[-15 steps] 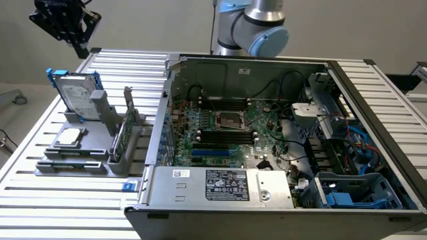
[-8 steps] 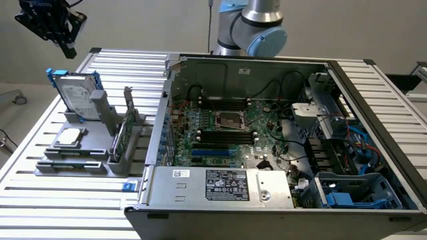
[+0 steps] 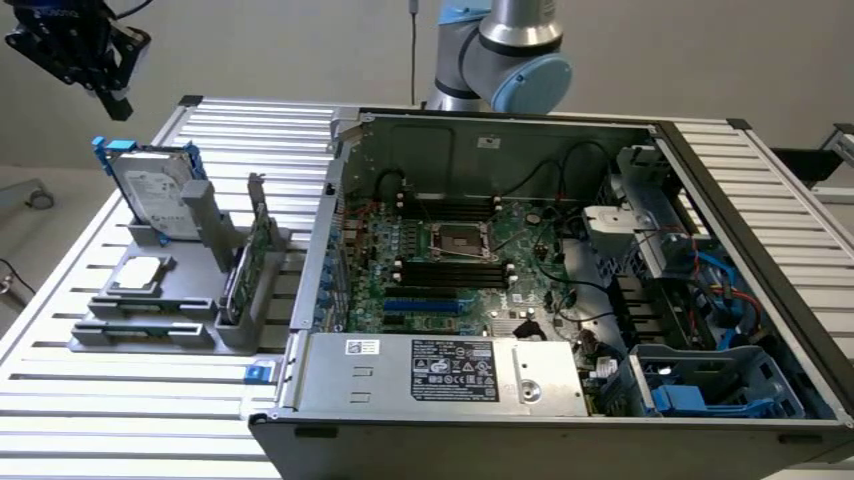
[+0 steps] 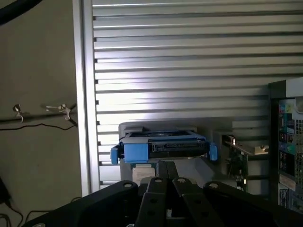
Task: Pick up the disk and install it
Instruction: 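Reach for the disk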
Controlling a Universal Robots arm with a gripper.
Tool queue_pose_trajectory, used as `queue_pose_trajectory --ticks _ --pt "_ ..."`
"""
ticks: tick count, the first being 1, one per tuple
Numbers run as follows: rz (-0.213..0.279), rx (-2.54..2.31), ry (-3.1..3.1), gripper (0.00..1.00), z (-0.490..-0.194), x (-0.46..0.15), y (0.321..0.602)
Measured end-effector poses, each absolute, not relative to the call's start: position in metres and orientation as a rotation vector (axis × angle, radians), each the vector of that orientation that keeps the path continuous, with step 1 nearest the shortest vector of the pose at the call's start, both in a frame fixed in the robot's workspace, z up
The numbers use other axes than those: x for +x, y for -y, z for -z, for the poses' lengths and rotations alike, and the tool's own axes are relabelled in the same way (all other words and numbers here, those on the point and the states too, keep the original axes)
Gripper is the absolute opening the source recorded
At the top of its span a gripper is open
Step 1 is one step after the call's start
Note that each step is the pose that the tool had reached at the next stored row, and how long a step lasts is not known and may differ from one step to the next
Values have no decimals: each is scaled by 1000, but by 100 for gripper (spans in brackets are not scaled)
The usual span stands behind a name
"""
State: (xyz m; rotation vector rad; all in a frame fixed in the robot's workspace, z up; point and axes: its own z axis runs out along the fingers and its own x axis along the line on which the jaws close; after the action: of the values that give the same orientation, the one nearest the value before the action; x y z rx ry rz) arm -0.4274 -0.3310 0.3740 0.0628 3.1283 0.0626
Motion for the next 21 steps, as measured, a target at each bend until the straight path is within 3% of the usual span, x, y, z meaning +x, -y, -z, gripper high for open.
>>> queue_pose_trajectory --ticks 21 --pt "-50 58 -3126 11 -373 -444 325"
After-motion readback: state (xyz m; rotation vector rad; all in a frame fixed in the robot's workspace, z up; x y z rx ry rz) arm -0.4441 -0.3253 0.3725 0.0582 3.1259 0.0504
